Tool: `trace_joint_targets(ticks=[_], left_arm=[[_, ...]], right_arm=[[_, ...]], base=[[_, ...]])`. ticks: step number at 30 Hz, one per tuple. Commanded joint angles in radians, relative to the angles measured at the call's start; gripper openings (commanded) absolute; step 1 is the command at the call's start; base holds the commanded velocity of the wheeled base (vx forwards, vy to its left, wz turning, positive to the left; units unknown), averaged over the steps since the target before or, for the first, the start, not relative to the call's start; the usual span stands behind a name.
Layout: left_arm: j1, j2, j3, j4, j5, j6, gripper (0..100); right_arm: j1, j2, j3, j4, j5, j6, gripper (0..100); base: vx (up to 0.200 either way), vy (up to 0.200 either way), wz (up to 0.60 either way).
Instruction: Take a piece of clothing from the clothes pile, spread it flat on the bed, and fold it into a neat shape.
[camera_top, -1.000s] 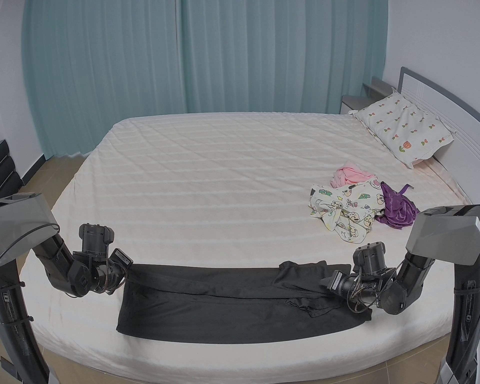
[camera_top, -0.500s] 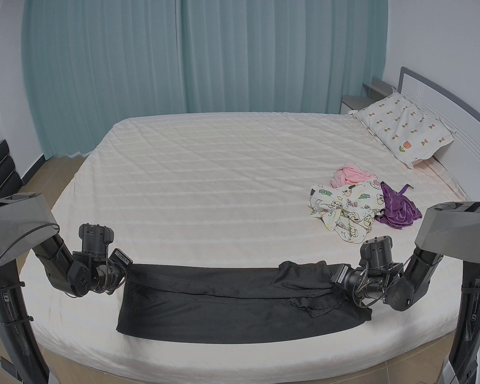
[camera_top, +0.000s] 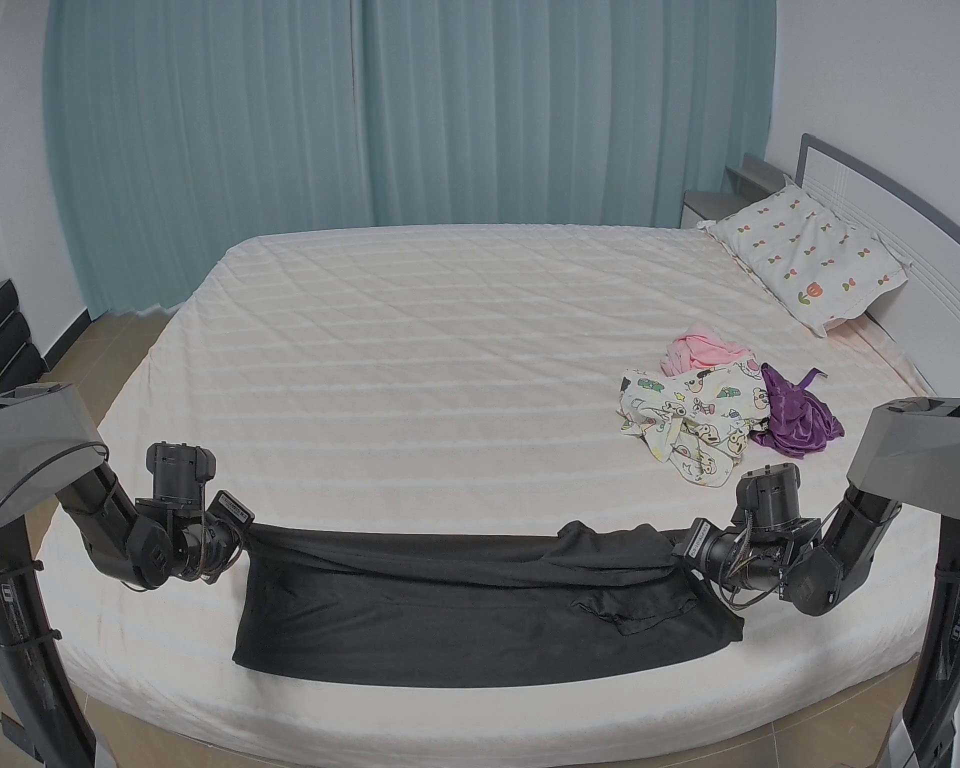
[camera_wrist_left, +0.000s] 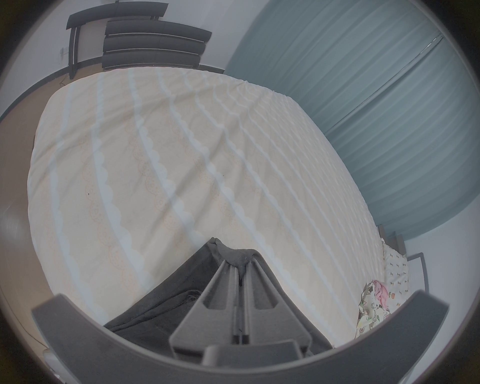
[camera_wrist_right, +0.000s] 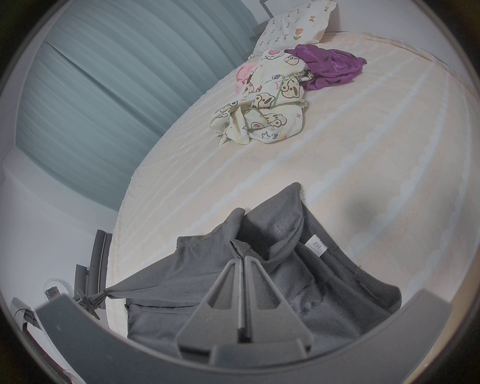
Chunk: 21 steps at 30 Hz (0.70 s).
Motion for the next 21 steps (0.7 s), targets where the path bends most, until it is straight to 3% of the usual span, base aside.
trace_joint_targets(ticks=[1,6,7,21], left_arm=[[-0.001,-0.005,0.003,0.000,0.001,0.000,0],[-0.001,-0.002,0.005,0.000,-0.001,0.000,0],[-0.001,0.000,0.006,0.000,-0.001,0.000,0],[-0.002,-0.002,0.014,0.000,-0.001,0.000,0]], right_arm=[[0.003,-0.008,0.009,-0.002,0.004,0.001,0],[0.004,-0.003,0.022,0.009,0.029,-0.003,0],[0.006,0.002,0.029,0.012,0.033,-0.006,100],[0.055,-0.006,0.042,0.015,0.047,0.020,100]], base=[[0.000,0.000,0.00],[0.000,0.000,0.00],[0.000,0.000,0.00],[0.000,0.000,0.00]])
